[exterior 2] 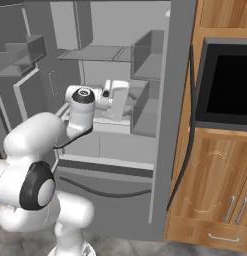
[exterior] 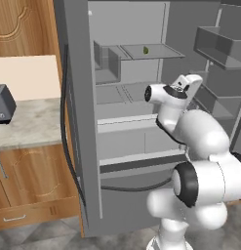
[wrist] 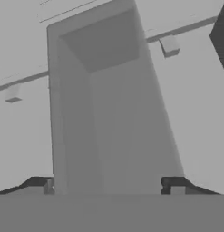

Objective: There is a bowl on the dining counter. Grab a lemon wedge from the fridge and place it in the bowl. Then get the liquor bottle and glass cup from the cabinet and place them next to the bowl.

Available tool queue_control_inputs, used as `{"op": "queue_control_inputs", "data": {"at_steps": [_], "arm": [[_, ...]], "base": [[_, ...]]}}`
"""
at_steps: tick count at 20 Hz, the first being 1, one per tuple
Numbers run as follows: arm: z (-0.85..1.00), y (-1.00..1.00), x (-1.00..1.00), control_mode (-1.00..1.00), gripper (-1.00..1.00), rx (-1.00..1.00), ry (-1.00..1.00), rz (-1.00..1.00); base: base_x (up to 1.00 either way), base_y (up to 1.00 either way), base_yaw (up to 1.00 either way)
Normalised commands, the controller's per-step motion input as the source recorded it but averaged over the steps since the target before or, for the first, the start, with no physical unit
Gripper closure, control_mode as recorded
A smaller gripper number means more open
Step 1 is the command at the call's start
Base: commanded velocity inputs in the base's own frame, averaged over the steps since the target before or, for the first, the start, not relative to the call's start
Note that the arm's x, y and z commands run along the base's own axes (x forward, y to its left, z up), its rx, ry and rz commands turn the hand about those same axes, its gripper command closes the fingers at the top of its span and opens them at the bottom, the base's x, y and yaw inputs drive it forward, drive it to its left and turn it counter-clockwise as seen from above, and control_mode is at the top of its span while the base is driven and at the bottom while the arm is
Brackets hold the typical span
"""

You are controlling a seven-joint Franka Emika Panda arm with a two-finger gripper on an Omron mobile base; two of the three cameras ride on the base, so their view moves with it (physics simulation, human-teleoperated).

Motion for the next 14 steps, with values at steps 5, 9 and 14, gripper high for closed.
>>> {"op": "queue_control_inputs", "data": {"at_steps": [5,9,14], "arm": [[0.39,0.98,-0.86,-1.00,-1.00,0.16,-0.13,0.26],[0.54,0.70,-0.38,-1.00,-1.00,0.30,-0.09,0.27],[0.66,0.07,-0.11,-1.00,-1.00,0.47,-0.02,0.20]], "base": [[0.00,0.00,0.00],[0.00,0.00,0.00],[0.00,0.00,0.00]]}}
